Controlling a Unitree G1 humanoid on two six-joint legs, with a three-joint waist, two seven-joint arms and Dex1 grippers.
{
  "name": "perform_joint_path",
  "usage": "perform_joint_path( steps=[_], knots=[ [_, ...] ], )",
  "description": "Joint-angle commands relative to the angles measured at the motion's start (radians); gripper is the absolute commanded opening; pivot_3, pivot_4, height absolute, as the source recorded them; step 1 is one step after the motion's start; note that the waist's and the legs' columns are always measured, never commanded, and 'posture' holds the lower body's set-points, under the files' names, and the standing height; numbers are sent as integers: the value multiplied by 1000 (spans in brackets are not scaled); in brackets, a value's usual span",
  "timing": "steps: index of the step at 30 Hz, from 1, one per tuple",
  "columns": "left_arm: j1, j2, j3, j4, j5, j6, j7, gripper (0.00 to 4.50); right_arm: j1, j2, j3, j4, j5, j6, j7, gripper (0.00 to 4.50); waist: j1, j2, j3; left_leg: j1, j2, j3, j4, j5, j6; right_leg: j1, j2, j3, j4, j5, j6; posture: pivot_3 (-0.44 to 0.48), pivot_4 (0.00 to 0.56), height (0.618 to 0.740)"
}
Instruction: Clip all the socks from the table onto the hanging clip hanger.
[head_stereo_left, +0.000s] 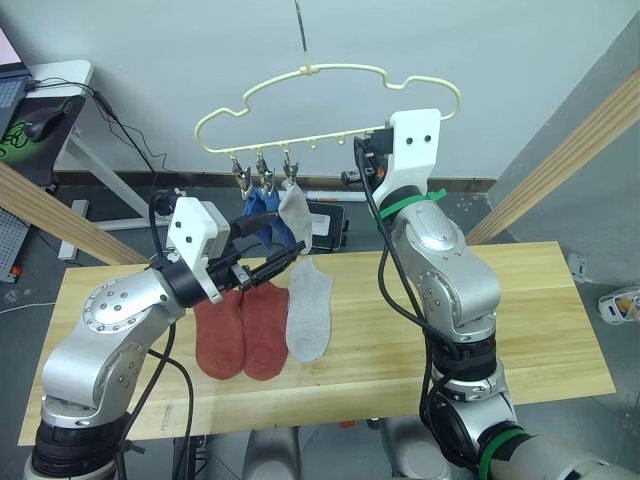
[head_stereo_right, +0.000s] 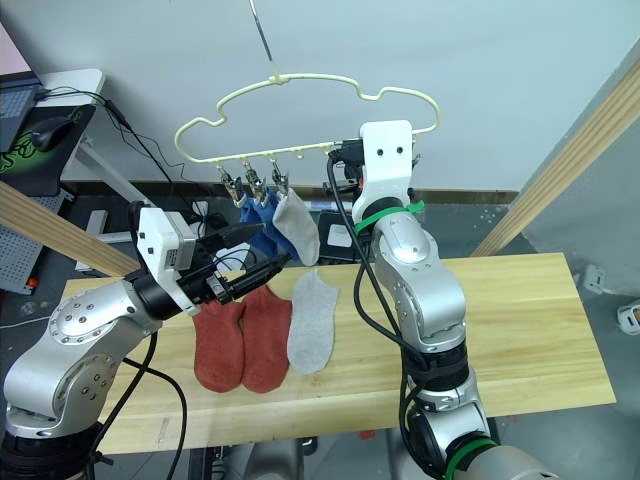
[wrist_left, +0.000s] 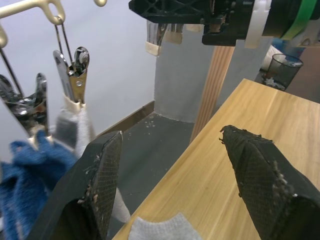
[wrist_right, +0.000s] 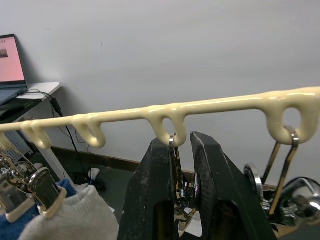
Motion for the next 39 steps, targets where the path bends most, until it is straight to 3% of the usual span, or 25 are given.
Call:
perform_joint_path(
  steps=[1, 9, 16, 39],
  knots=[
    [12, -5, 4, -32, 2, -11, 7, 3441, -26, 53, 1, -36, 20, -19, -13, 248, 0, 0, 0, 0, 0, 0, 0, 0, 0, 0, 0, 0, 0, 0, 0, -119, 390, 740],
    [11, -7, 2, -29, 3, -13, 12, 3441, -20, 41, 15, -37, 32, -30, -2, 248, 0, 0, 0, 0, 0, 0, 0, 0, 0, 0, 0, 0, 0, 0, 0, -119, 386, 740],
    [8, -8, -3, -27, 2, -14, 15, 3441, -7, 16, 44, -53, 15, -18, 12, 2614, 0, 0, 0, 0, 0, 0, 0, 0, 0, 0, 0, 0, 0, 0, 0, -122, 385, 740],
    [4, -9, -15, -18, 0, -15, 12, 3441, 97, 14, 117, -204, -52, 100, -20, 2614, -1, 0, 0, 0, 0, 0, -1, 0, 0, 0, 0, 0, -1, 0, 0, -134, 380, 740]
  ],
)
